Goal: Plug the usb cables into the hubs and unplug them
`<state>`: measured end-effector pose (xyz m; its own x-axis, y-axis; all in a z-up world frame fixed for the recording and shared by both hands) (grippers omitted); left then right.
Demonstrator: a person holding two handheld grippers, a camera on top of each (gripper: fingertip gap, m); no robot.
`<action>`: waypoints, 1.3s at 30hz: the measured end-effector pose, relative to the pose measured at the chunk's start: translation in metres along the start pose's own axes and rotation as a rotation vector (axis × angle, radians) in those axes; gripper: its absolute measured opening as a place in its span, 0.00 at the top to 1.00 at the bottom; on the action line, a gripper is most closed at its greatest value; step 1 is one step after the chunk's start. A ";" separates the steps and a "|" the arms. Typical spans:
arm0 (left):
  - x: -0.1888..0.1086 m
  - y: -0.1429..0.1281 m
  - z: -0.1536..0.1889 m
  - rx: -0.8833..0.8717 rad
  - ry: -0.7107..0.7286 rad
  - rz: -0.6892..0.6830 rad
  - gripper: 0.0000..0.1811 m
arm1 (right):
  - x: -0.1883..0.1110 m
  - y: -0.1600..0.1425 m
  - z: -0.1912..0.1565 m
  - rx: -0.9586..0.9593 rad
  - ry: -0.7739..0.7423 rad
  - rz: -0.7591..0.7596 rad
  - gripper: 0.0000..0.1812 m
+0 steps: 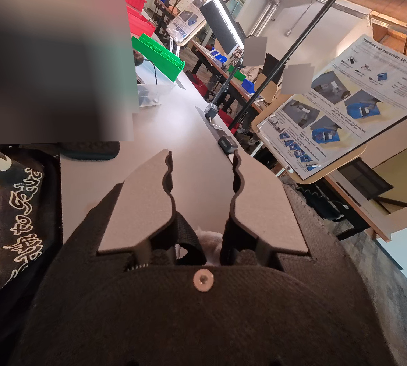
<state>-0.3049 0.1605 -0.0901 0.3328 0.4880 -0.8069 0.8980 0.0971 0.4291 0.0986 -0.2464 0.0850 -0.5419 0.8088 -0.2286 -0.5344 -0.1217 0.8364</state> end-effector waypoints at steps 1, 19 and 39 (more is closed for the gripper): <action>0.004 0.002 -0.001 -0.033 -0.043 0.030 0.92 | 0.000 0.000 -0.001 -0.008 -0.002 -0.003 0.71; -0.089 0.020 -0.009 0.024 0.263 0.398 0.94 | -0.014 0.006 -0.006 -0.073 -0.074 0.028 0.73; -0.216 0.165 0.167 -0.043 -0.022 1.613 0.95 | 0.065 0.005 -0.032 0.044 0.236 -0.041 0.73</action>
<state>-0.1805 -0.0736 0.0871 0.8789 0.0887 0.4687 -0.3825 -0.4559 0.8036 0.0397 -0.2130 0.0584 -0.6598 0.6552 -0.3680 -0.5327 -0.0624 0.8440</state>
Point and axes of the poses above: each gripper's, where its closed fingertips meet, x out along the fingers, y out of its top, z = x × y across the jaws, the point moved 10 cm from there along -x, back along the fingers, and after that the axes turned 15 degrees about y, right-handed, at the moved point
